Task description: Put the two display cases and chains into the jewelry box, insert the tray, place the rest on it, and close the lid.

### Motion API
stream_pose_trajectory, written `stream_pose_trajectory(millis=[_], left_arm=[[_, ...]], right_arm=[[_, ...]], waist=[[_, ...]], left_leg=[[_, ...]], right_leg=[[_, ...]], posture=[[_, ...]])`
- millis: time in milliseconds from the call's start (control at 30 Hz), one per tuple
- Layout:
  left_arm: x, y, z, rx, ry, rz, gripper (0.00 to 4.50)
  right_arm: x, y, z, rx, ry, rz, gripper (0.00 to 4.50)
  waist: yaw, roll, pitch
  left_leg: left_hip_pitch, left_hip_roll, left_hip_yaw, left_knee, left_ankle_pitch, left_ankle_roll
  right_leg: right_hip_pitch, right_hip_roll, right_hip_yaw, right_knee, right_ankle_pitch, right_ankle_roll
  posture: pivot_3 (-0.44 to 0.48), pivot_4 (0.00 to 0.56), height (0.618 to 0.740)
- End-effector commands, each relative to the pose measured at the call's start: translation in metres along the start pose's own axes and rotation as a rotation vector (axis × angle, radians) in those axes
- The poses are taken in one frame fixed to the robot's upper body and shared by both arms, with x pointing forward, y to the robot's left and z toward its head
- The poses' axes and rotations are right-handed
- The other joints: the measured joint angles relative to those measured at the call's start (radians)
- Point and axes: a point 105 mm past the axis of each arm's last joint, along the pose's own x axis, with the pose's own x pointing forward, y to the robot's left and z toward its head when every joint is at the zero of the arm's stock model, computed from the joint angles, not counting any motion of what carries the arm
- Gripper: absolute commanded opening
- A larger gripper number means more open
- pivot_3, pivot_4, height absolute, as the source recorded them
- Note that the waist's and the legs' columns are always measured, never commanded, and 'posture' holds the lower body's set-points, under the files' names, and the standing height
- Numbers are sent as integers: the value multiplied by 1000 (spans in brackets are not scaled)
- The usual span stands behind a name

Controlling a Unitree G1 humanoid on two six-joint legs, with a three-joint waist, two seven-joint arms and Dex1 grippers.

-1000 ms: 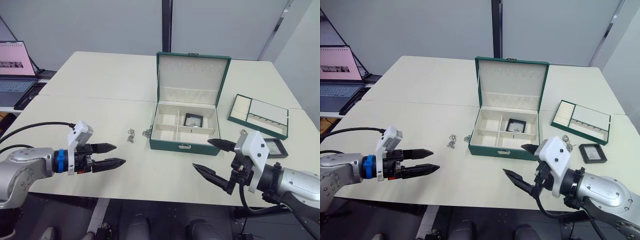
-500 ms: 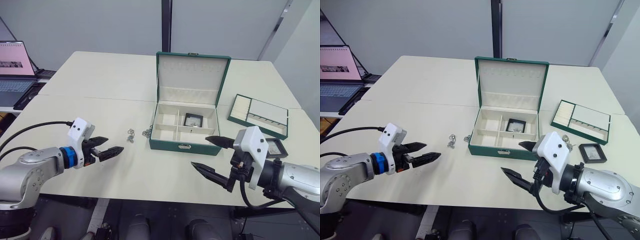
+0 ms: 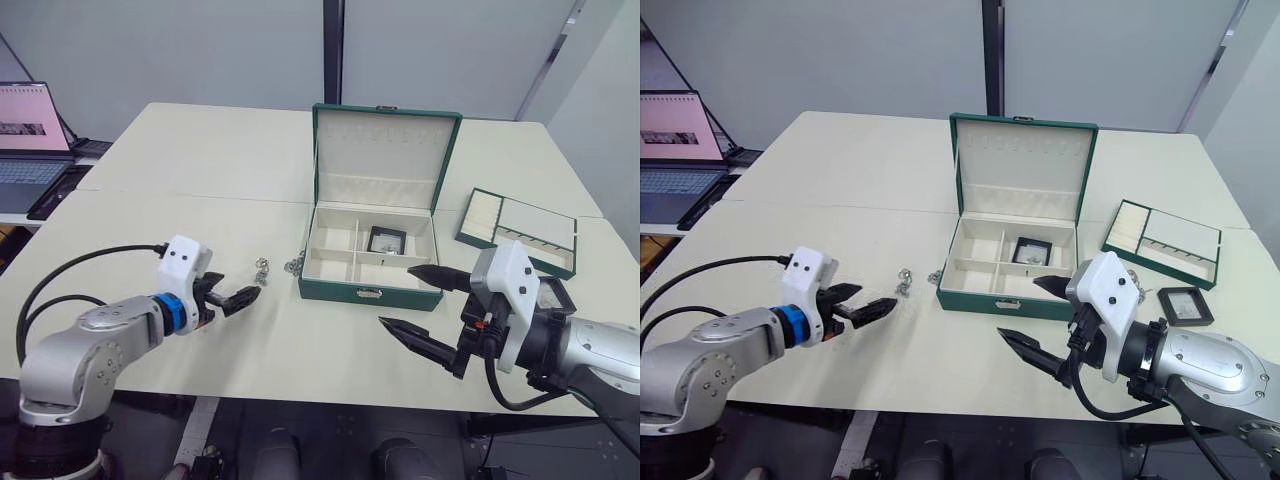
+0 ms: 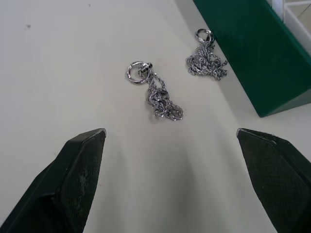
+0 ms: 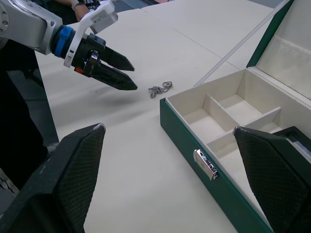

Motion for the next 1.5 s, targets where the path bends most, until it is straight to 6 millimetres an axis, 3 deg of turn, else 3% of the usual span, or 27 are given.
stream_pose_trajectory(millis=[33,467,767,1433,1500], left_arm=[[1,-6,8,35,-28,17,4486],[29,-2,3,51,-32,108,4486],[47,-12,-1,60,-28,83,4486],[65,-14,-4,89,0,104,4486],[67,-14,-2,87,-2,108,4092]], right_arm=[[-4,0,6,-34,-15,-3,4500],[-4,-7,9,-59,-21,-37,4500],[-5,-7,11,-63,-20,-48,4500],[-6,-12,18,-68,-15,-74,4500],[-6,-13,18,-70,-16,-85,4500]], waist=[[0,0,0],[1,0,0],[3,0,0],[4,0,0],[4,0,0]], left_leg=[[0,0,0,0,0,0],[0,-1,0,0,0,0],[0,-1,0,0,0,0],[0,-1,0,0,0,0],[0,-2,0,0,0,0]], right_leg=[[0,0,0,0,0,0],[0,0,0,0,0,0],[1,0,0,0,0,0],[2,-1,0,-1,0,0],[2,-1,0,-1,0,0]], posture=[[0,150,740],[0,150,740],[0,150,740],[0,150,740],[0,150,740]])
